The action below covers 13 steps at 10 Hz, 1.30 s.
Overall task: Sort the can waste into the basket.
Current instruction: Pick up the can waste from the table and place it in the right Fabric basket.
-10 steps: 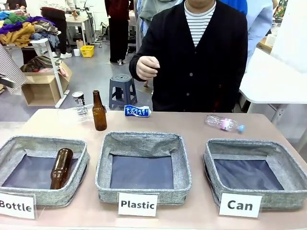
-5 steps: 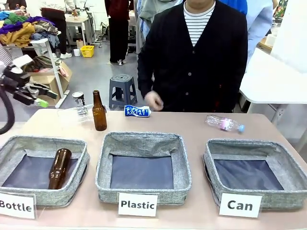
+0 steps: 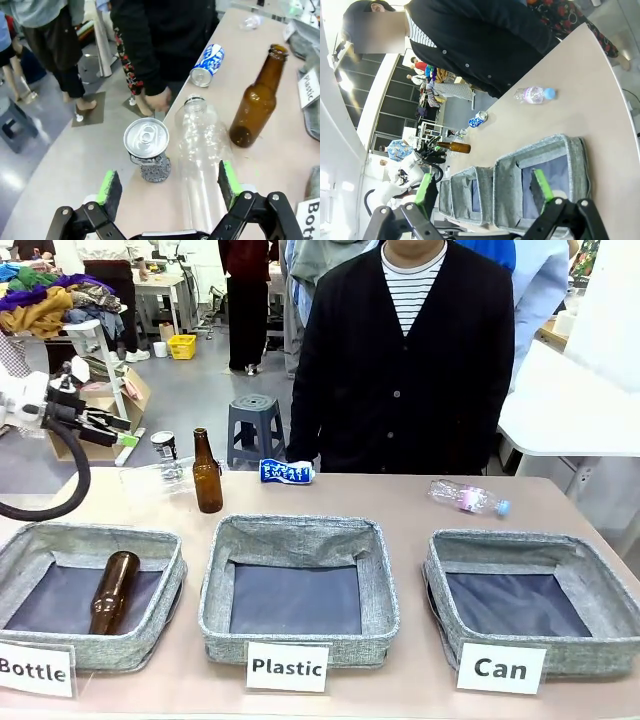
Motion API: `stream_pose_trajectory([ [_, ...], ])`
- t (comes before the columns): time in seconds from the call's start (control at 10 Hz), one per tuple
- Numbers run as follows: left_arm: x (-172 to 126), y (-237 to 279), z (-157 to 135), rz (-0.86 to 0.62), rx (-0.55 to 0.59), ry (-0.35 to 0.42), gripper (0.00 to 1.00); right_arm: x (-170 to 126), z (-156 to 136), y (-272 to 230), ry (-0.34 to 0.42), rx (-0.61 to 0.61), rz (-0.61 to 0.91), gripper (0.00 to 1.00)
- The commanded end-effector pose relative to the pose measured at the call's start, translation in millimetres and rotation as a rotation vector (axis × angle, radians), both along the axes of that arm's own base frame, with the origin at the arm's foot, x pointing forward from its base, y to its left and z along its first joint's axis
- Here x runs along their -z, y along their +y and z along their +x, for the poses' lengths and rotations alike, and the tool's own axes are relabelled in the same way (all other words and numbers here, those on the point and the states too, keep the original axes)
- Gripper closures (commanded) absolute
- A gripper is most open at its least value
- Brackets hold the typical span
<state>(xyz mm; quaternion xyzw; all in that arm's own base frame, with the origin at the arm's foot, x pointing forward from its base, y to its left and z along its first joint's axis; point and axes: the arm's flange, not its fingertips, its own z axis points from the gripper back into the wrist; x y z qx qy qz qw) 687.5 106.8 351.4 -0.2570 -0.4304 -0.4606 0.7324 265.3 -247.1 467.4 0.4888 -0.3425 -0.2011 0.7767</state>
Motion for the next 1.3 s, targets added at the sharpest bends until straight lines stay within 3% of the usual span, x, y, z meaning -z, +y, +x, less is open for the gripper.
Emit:
stream_pose_trajectory([
  [0.0,-5,5,-6,-0.016,0.023,-0.004,0.00,-1,3,-2,-0.036,0.000,-0.003,0.00],
  [0.3,1,2,0,-0.003,0.002,0.002,0.00,-1,3,-2,-0.036,0.000,-0.003,0.00],
  [0.4,6,-4,6,0.039,0.056,-0.005,0.00,-1,3,-2,-0.036,0.000,-0.003,0.00],
  [0.6,21,0,28,0.021,0.045,-0.004,0.00,-1,3,-2,-0.036,0.000,-0.003,0.00],
  [0.8,37,-1,47,0.010,0.037,-0.053,0.00,-1,3,-2,-0.036,0.000,-0.003,0.00],
  [1.2,55,-9,79,-0.020,0.081,-0.002,0.00,-1,3,-2,-0.036,0.000,-0.003,0.00],
])
